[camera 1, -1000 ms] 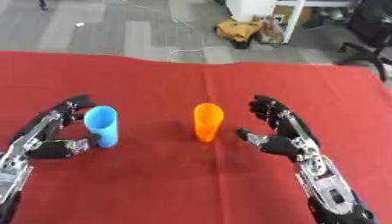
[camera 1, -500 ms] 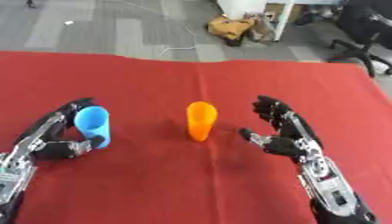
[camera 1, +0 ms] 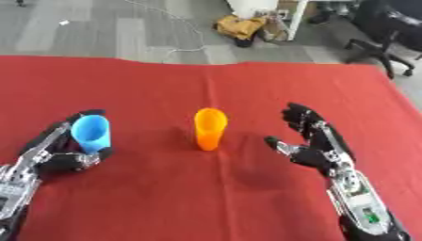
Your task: Pour the contents of one cup into another cup.
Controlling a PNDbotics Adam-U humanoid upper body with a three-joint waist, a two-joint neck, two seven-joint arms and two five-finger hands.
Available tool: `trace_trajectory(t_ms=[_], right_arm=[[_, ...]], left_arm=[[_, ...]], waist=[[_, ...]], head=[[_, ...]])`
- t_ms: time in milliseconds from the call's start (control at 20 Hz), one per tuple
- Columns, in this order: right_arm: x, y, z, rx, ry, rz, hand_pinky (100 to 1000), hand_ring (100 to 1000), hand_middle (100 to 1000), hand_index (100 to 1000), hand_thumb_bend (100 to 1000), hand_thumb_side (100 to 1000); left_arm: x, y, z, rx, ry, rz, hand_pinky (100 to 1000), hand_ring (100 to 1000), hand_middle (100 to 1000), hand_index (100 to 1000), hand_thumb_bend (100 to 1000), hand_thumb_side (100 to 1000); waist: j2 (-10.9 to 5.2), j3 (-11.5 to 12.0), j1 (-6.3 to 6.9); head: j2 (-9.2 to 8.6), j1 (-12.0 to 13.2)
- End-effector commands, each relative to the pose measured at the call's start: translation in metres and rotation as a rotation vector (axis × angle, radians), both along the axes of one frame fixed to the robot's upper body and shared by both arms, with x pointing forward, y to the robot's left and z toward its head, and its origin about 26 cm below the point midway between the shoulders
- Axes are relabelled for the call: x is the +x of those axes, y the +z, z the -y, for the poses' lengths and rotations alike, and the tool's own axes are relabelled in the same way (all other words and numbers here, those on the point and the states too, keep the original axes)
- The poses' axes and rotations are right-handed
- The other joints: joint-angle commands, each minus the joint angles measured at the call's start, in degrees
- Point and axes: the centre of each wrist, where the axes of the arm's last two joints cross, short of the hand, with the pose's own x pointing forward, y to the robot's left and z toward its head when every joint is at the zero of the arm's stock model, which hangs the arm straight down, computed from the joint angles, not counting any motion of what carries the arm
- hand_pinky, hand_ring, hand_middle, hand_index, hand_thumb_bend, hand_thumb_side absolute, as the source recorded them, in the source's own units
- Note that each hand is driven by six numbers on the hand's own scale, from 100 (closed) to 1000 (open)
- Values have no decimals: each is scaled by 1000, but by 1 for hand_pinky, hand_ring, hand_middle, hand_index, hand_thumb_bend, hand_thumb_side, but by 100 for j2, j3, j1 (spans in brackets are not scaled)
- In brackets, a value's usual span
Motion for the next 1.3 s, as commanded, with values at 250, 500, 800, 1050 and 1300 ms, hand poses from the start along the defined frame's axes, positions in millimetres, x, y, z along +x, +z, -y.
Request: trace_trajectory(t_ms=[250,500,800,1050,1300], right_arm=[[1,7,5,-7,-25,24,927,860,775,887,581,100],[0,5,9,-7,-47,18,923,855,771,888,577,100],[0,1,12,-14,-66,2,917,851,766,888,565,100],[5,2,13,-43,-52,-2,905,841,759,889,537,100],[12,5,13,-81,-18,-1,893,835,752,889,520,100]], left_arm=[[3,2,0,-11,-2,1,688,719,522,842,313,100],[3,6,-2,-68,53,26,600,620,433,776,114,100],[1,21,1,-159,93,99,594,607,420,766,100,100],[-7,36,5,-216,64,158,598,603,417,765,100,100],[-22,51,11,-266,3,203,597,599,415,762,100,100]], waist=[[-47,-14,17],[-54,1,22],[-57,49,39],[-68,143,64],[-96,309,108]], head=[[41,0],[30,-4],[3,3],[-26,-24],[-34,-91]])
